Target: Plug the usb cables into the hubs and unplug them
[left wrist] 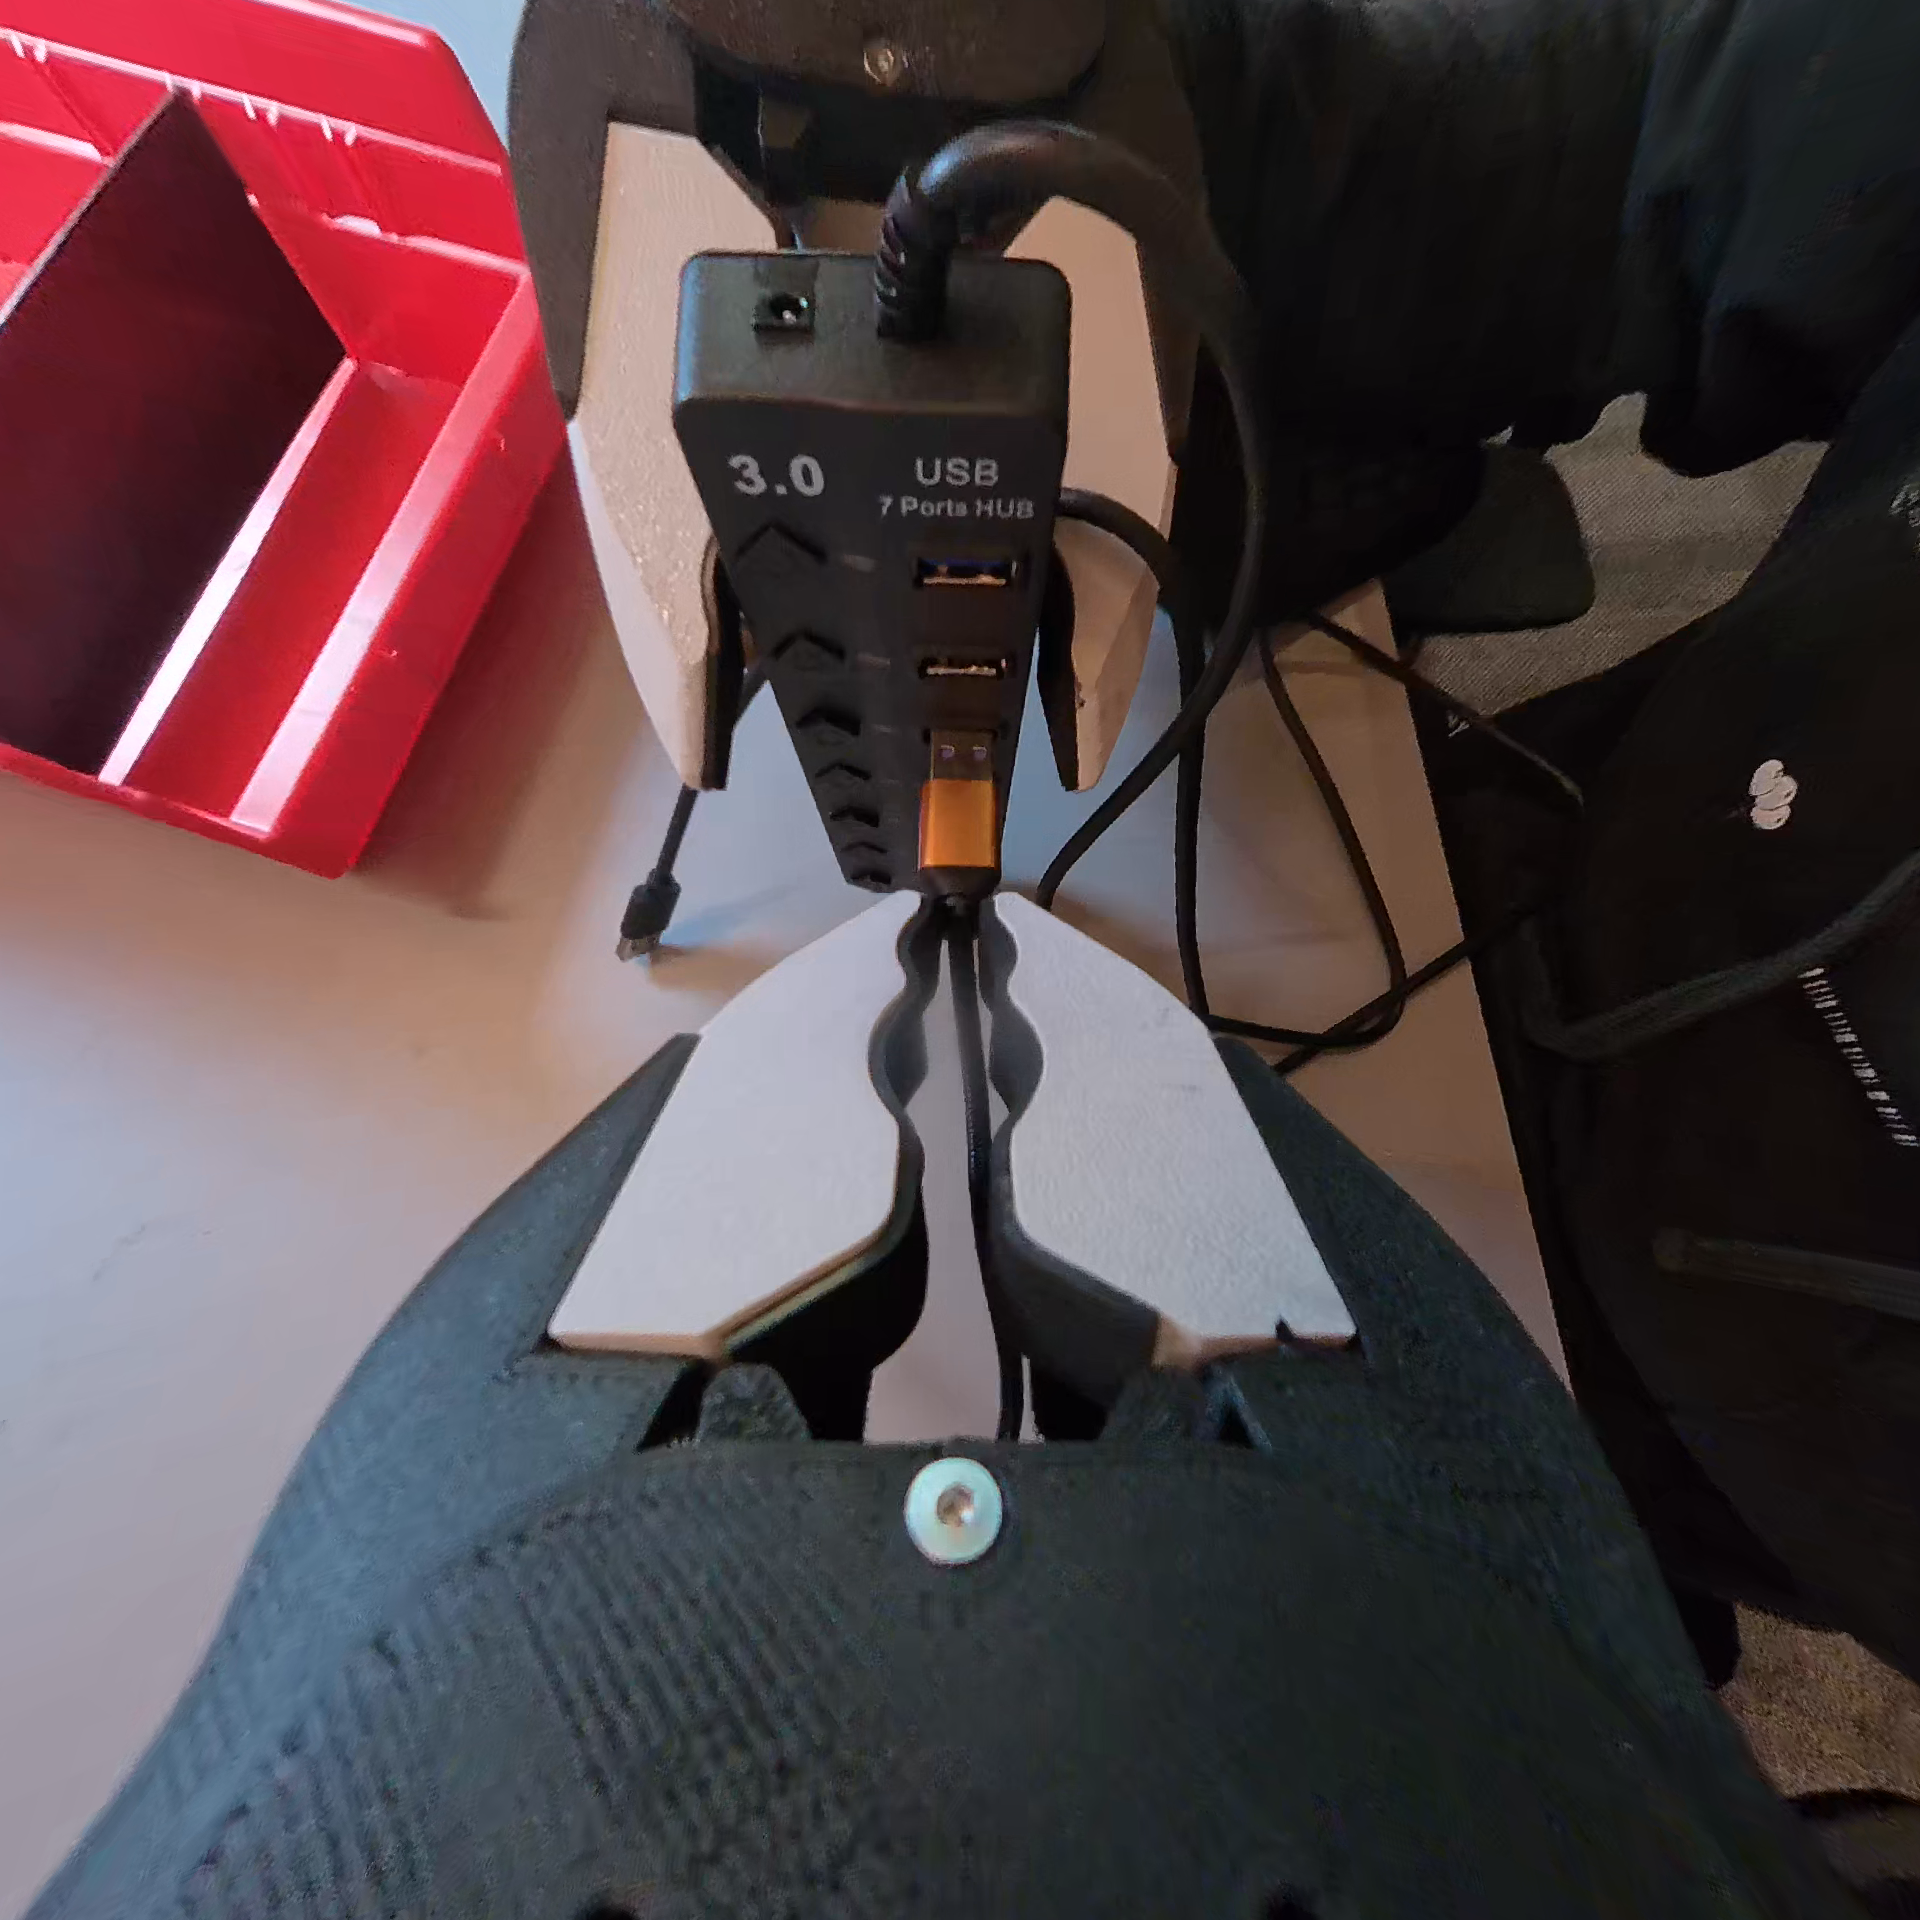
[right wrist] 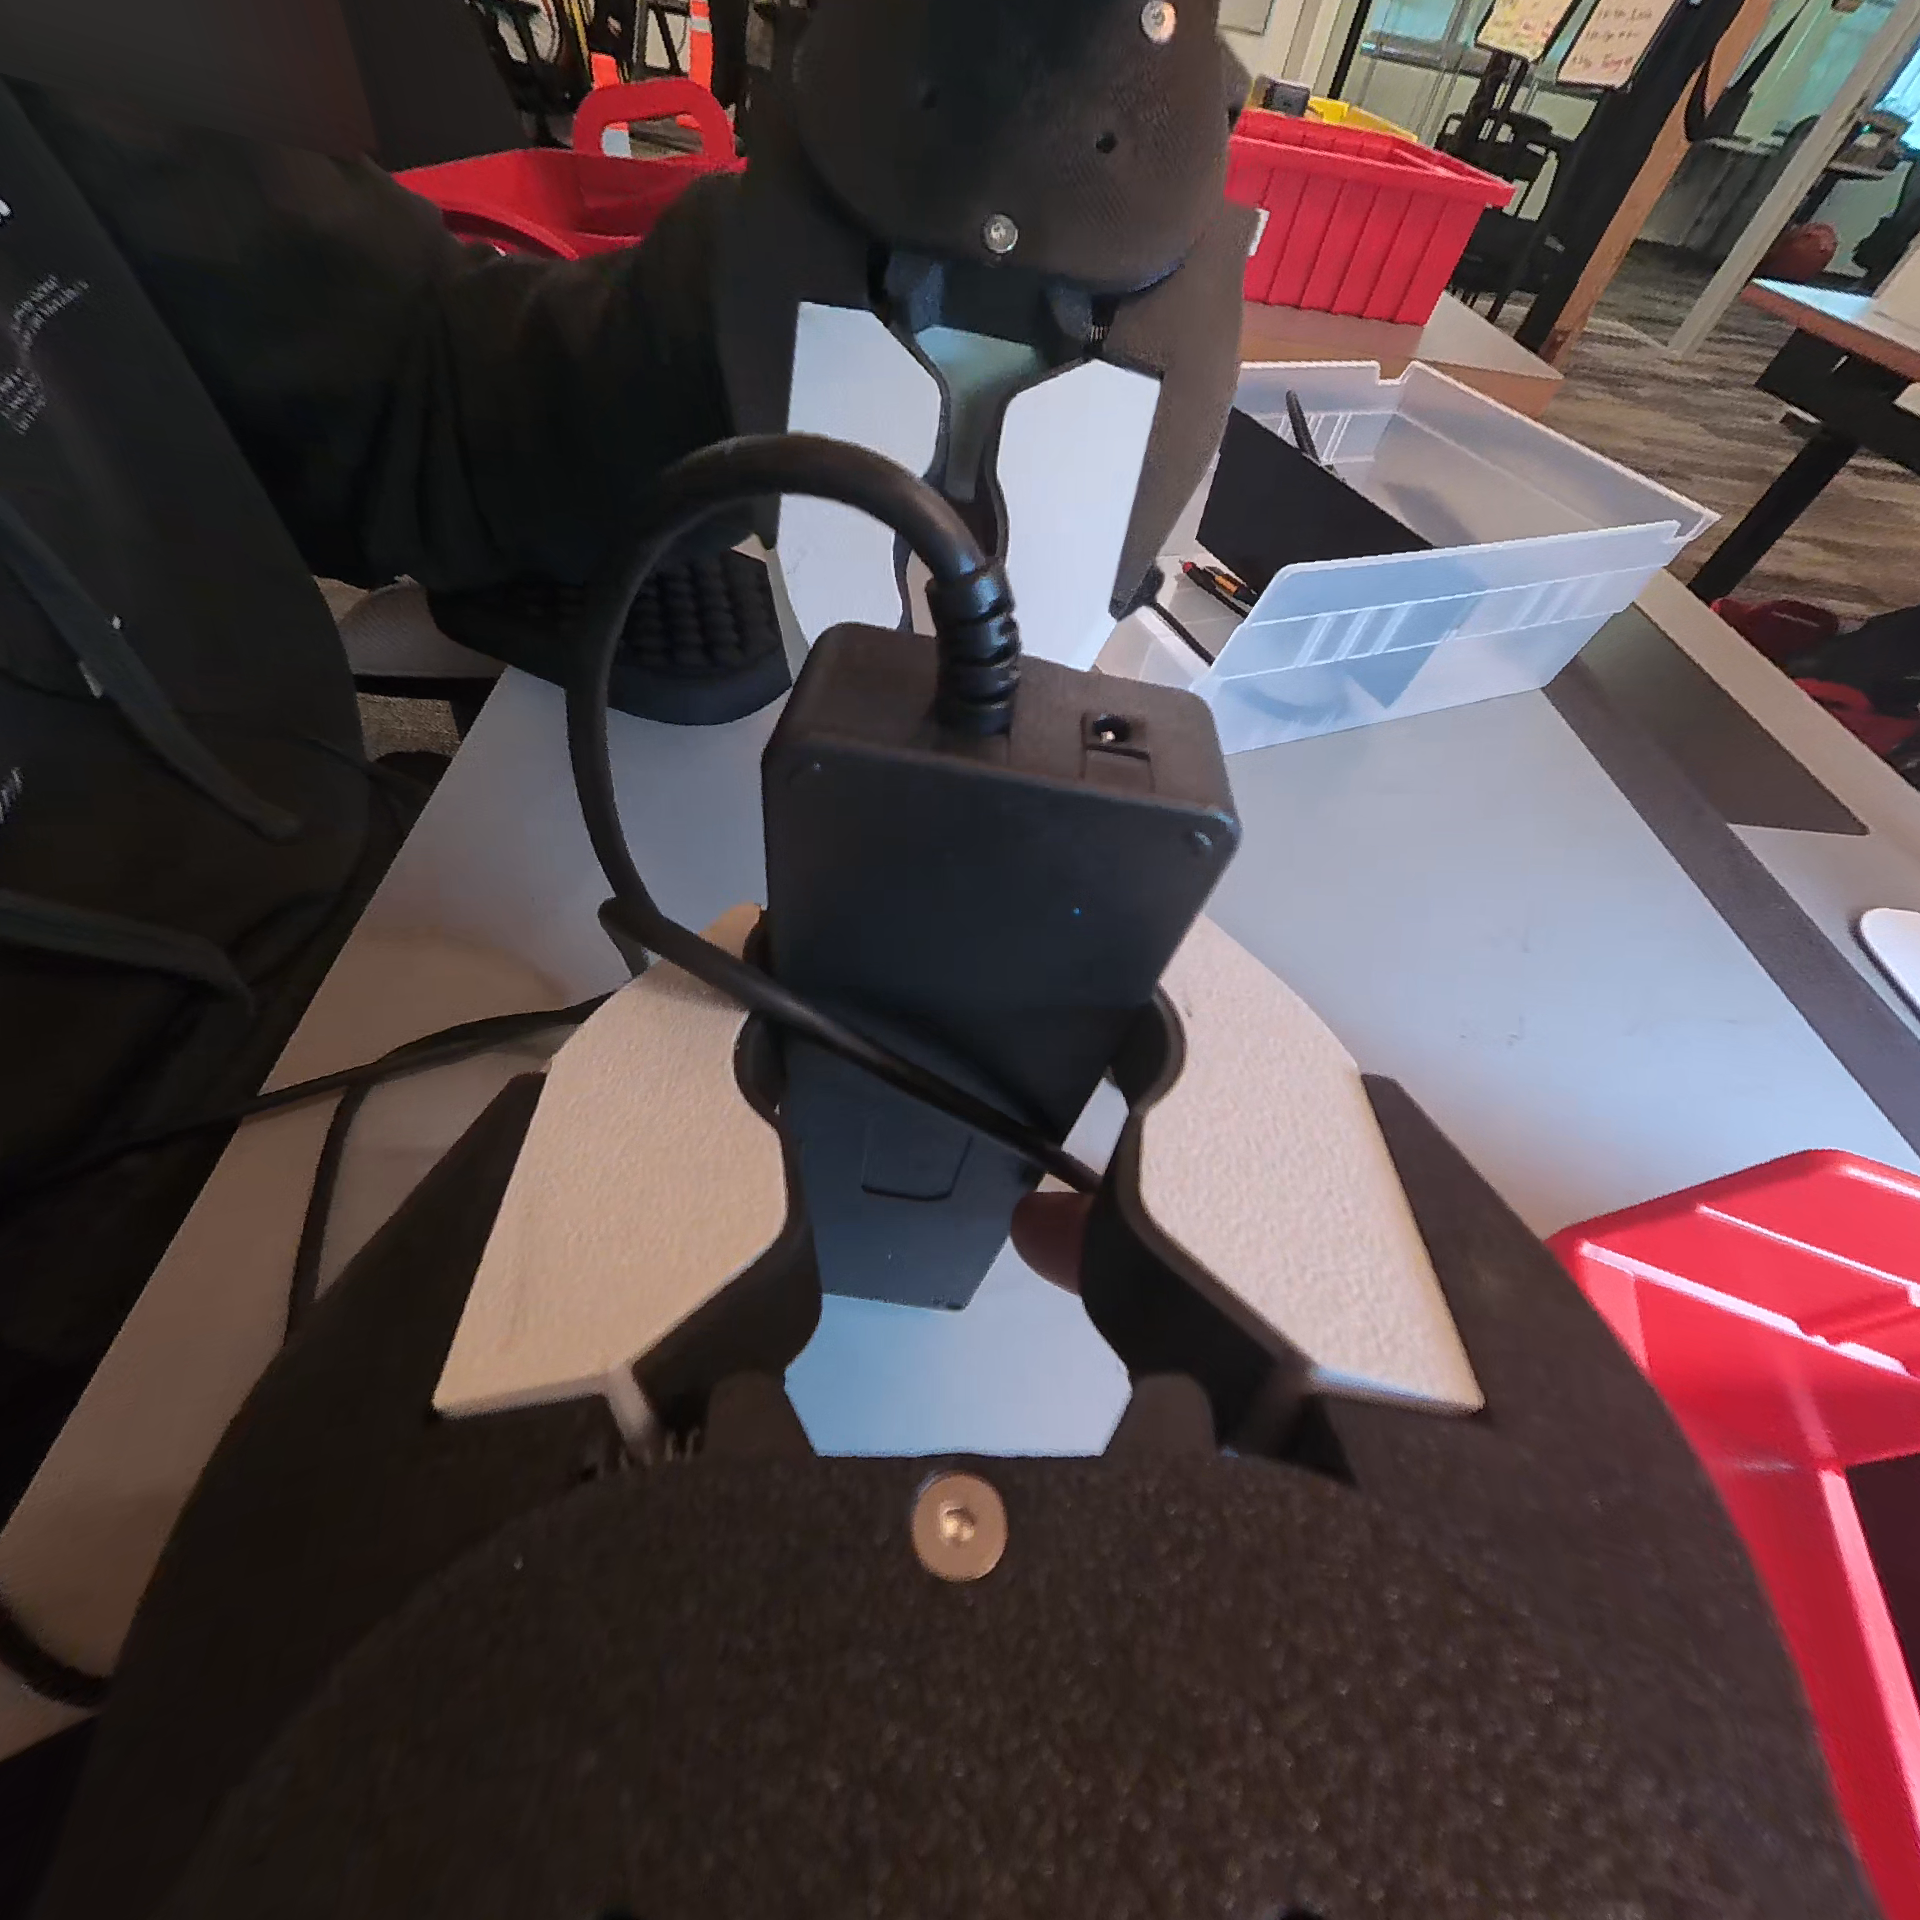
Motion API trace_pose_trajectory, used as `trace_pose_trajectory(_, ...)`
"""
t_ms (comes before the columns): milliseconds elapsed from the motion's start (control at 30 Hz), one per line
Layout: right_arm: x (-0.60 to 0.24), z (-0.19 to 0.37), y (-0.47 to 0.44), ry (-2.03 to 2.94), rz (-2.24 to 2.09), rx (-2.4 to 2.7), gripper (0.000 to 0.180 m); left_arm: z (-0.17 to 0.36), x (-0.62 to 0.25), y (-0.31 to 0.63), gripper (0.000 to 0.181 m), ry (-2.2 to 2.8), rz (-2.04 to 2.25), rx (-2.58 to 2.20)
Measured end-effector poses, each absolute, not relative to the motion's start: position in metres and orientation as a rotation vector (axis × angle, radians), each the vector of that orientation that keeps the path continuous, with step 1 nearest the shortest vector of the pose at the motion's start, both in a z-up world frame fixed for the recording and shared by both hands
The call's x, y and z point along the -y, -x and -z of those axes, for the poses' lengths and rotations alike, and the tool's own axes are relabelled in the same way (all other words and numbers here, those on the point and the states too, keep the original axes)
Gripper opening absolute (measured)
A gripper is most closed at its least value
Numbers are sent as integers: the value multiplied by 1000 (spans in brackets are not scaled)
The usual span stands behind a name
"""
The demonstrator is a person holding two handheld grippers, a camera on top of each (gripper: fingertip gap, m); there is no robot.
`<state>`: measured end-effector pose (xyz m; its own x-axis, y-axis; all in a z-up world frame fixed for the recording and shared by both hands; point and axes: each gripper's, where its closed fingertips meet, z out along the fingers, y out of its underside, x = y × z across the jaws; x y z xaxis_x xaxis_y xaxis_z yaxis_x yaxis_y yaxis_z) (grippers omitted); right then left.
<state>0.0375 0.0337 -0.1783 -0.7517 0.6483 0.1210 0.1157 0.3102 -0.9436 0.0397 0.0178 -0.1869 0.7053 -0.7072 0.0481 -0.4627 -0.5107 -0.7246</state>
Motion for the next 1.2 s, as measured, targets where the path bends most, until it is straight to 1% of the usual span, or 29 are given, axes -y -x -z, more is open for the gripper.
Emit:
trace_pose_trajectory(267,-34,176,-38,688,-1526,2058,63,175,-21,-42,7,2072,649,-815)
trace_pose_trajectory(333,-35,174,-38,683,-1539,2046,63,178,-20,-41,7,2074,634,-828)
trace_pose_trajectory(433,-35,155,-40,664,-1639,1962,63,181,-21,-47,7,2060,656,-833)
trace_pose_trajectory(533,-32,149,-44,624,-1582,1985,63,184,-22,-54,7,2048,629,-876)
trace_pose_trajectory(600,-36,146,-47,621,-1565,1968,63,174,-22,-54,7,2013,660,-847)
trace_pose_trajectory(833,-37,156,-51,611,-1398,2048,63,175,-22,-53,7,2051,639,-838)
trace_pose_trajectory(900,-38,158,-51,617,-1394,2053,63,172,-22,-52,7,2045,646,-830)
trace_pose_trajectory(1200,-35,168,-47,639,-1407,2093,62,193,-18,-49,7,2167,554,-890)
